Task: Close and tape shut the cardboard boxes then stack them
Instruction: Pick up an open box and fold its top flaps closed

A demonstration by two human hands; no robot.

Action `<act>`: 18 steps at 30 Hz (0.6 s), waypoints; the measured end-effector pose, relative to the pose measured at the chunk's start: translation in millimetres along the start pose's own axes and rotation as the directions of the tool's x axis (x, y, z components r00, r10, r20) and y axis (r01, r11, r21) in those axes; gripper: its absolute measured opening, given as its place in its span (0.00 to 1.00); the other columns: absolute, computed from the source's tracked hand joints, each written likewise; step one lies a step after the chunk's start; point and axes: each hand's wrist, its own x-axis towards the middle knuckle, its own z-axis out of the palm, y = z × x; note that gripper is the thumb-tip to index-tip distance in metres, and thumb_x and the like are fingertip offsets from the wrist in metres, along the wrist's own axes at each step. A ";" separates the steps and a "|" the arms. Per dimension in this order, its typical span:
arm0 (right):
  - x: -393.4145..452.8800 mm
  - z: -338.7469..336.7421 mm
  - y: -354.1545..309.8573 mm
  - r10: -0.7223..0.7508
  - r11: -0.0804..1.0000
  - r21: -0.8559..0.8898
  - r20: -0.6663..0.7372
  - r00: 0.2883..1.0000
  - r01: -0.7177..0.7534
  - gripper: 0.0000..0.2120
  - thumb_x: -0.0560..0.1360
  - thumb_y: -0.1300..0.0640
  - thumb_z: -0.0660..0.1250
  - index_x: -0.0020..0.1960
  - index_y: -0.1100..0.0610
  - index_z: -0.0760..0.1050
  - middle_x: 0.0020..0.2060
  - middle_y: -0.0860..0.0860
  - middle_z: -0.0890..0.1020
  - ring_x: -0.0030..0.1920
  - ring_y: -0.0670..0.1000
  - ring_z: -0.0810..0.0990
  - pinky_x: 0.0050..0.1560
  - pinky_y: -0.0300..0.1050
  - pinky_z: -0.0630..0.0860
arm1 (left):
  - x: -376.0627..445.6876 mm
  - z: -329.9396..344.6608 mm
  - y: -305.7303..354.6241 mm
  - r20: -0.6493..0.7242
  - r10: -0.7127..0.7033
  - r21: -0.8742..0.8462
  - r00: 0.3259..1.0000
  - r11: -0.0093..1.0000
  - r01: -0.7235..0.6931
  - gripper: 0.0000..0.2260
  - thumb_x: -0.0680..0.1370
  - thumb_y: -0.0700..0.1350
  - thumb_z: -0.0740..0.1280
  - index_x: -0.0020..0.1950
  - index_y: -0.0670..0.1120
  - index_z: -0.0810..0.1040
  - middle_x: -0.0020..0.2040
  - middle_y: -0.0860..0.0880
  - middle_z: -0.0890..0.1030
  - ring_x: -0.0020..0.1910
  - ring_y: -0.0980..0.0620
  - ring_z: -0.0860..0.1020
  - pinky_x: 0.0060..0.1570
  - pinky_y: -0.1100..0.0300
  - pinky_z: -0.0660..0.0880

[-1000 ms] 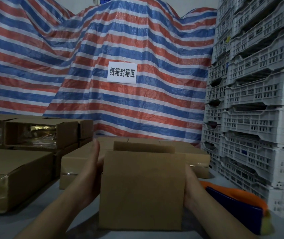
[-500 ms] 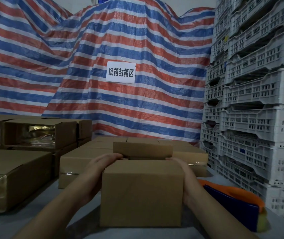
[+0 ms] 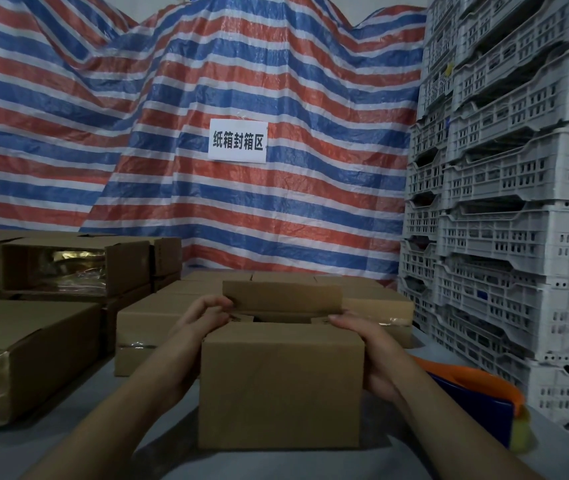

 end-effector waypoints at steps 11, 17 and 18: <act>1.4 -1.4 1.0 -0.029 0.998 -0.051 0.034 0.999 0.030 0.15 0.67 0.52 0.74 0.54 0.51 0.85 0.53 0.60 0.86 0.47 0.55 0.86 0.42 0.47 0.82 | 5.4 -2.2 -2.4 -0.009 0.182 -0.049 0.983 0.982 -0.182 0.22 0.77 0.40 0.67 0.61 0.67 0.73 0.54 0.60 0.81 0.54 0.55 0.82 0.52 0.54 0.76; 1.3 -2.6 2.1 -0.023 0.998 -0.063 0.046 0.999 0.026 0.15 0.65 0.49 0.76 0.51 0.48 0.86 0.51 0.57 0.87 0.46 0.54 0.87 0.42 0.46 0.82 | 2.7 -3.2 -1.7 -0.026 0.206 0.086 0.978 0.975 -0.203 0.10 0.76 0.44 0.66 0.49 0.57 0.84 0.49 0.52 0.84 0.50 0.51 0.82 0.50 0.53 0.76; 1.4 -2.7 2.5 -0.023 0.998 -0.064 0.028 0.999 0.025 0.16 0.63 0.49 0.77 0.51 0.49 0.86 0.52 0.58 0.86 0.46 0.54 0.87 0.42 0.47 0.82 | 1.9 -3.9 -1.7 -0.034 0.213 0.109 0.977 0.972 -0.208 0.08 0.76 0.44 0.66 0.46 0.54 0.84 0.49 0.51 0.85 0.50 0.50 0.82 0.51 0.52 0.76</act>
